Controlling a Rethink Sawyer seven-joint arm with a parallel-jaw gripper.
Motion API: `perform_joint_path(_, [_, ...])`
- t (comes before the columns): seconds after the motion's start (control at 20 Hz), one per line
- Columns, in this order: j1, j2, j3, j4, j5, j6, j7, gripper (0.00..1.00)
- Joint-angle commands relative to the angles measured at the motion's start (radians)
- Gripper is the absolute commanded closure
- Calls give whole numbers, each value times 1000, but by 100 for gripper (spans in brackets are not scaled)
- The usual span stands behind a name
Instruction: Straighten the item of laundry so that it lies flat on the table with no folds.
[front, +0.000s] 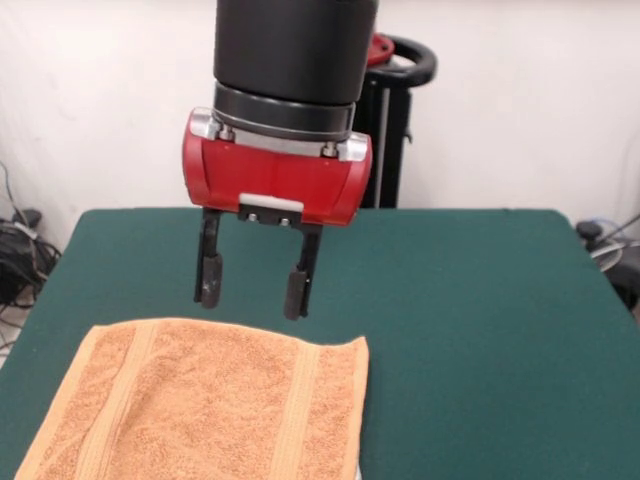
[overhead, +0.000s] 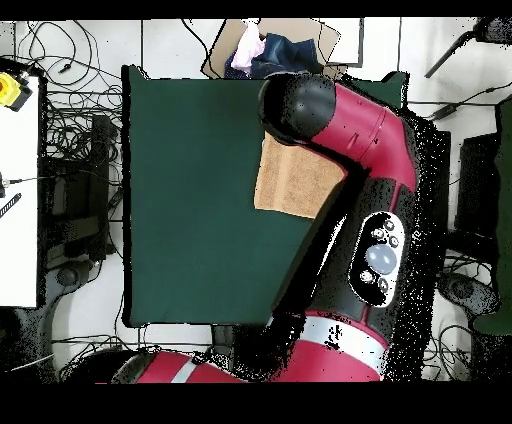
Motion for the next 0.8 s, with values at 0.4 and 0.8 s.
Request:
perform_joint_path(0.4, [45, -56, 84, 262, -52, -164, 163, 0])
perform_joint_path(0.8, [50, -66, 98, 289, -50, -219, 166, 0])
